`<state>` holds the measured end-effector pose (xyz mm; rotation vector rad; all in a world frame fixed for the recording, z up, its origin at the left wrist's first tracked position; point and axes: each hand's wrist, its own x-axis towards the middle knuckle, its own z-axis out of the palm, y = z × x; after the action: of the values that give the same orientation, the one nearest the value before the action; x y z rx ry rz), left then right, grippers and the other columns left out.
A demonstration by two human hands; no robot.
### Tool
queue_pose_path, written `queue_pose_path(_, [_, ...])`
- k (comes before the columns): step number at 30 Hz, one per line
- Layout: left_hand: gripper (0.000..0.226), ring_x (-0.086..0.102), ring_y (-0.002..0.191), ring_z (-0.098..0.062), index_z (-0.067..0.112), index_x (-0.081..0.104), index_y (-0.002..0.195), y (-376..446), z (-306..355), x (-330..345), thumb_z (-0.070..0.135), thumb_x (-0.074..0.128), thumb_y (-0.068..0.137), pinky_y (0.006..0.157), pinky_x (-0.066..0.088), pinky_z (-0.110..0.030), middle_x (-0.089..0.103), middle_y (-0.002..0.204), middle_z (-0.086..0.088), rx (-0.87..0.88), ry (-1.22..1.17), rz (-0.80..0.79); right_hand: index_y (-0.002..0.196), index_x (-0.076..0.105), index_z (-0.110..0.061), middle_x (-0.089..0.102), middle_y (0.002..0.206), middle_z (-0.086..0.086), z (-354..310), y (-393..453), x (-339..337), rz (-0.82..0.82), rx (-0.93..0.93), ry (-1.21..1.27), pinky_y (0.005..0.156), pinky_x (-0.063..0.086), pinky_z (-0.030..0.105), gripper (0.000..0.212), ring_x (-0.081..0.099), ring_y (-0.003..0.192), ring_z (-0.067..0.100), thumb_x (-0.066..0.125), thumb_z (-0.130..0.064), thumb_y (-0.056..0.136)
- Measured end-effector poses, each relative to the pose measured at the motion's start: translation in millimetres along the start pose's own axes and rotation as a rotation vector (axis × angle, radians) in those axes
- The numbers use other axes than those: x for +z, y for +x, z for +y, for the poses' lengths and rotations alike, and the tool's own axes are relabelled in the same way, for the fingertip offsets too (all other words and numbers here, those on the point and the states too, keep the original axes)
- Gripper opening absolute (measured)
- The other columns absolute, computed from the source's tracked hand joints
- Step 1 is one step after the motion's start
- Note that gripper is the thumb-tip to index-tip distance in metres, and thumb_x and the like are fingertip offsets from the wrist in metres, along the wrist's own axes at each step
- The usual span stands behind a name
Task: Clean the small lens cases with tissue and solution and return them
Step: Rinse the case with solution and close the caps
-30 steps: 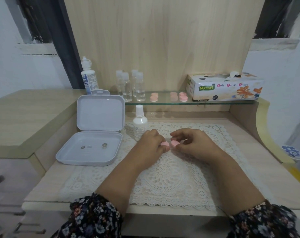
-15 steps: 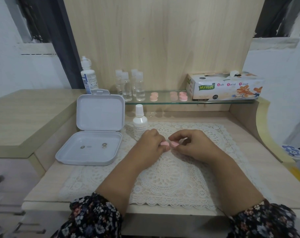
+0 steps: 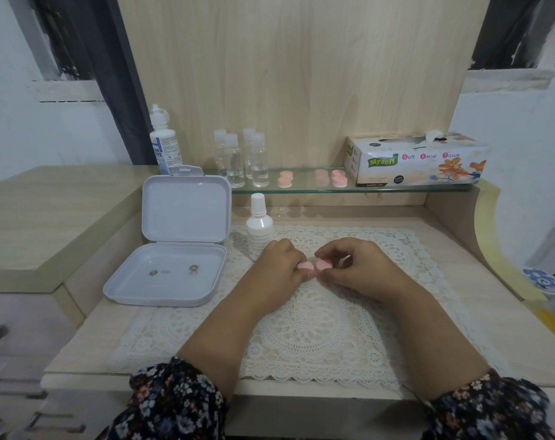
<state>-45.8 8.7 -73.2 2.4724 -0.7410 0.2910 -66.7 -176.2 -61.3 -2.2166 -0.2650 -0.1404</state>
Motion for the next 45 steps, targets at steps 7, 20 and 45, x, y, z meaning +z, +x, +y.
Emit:
queue_pose_path(7, [0.03,0.039,0.102,-0.012,0.012,0.066,0.109,0,0,0,0.036,0.057,0.092,0.092,0.036,-0.027,0.045,0.098,0.004,0.009,0.009,-0.002,0.12,0.061,-0.035,0.057,0.106,-0.01,-1,-1,-1,0.018,-0.008,-0.046,0.07,0.043,0.014,0.05,0.055,0.085,0.003,0.082,-0.03,0.075])
queue_pose_path(20, [0.028,0.04,0.103,-0.014,0.013,0.065,0.111,1,-1,1,0.032,0.057,0.093,0.091,0.036,-0.026,0.045,0.099,0.004,-0.007,0.007,-0.002,0.111,0.067,-0.03,0.066,0.094,-0.016,-6,0,4,-0.011,0.063,0.041,0.065,0.043,0.005,0.039,0.06,0.077,-0.006,0.079,-0.014,0.078])
queue_pose_path(45, [0.028,0.04,0.101,-0.014,0.012,0.066,0.111,1,1,1,0.031,0.057,0.093,0.089,0.034,-0.025,0.045,0.097,0.003,-0.001,0.004,0.01,0.123,0.056,-0.031,0.069,0.106,-0.017,1,2,3,-0.081,0.033,0.103,0.078,0.048,0.009,0.038,0.061,0.095,-0.009,0.061,-0.007,0.094])
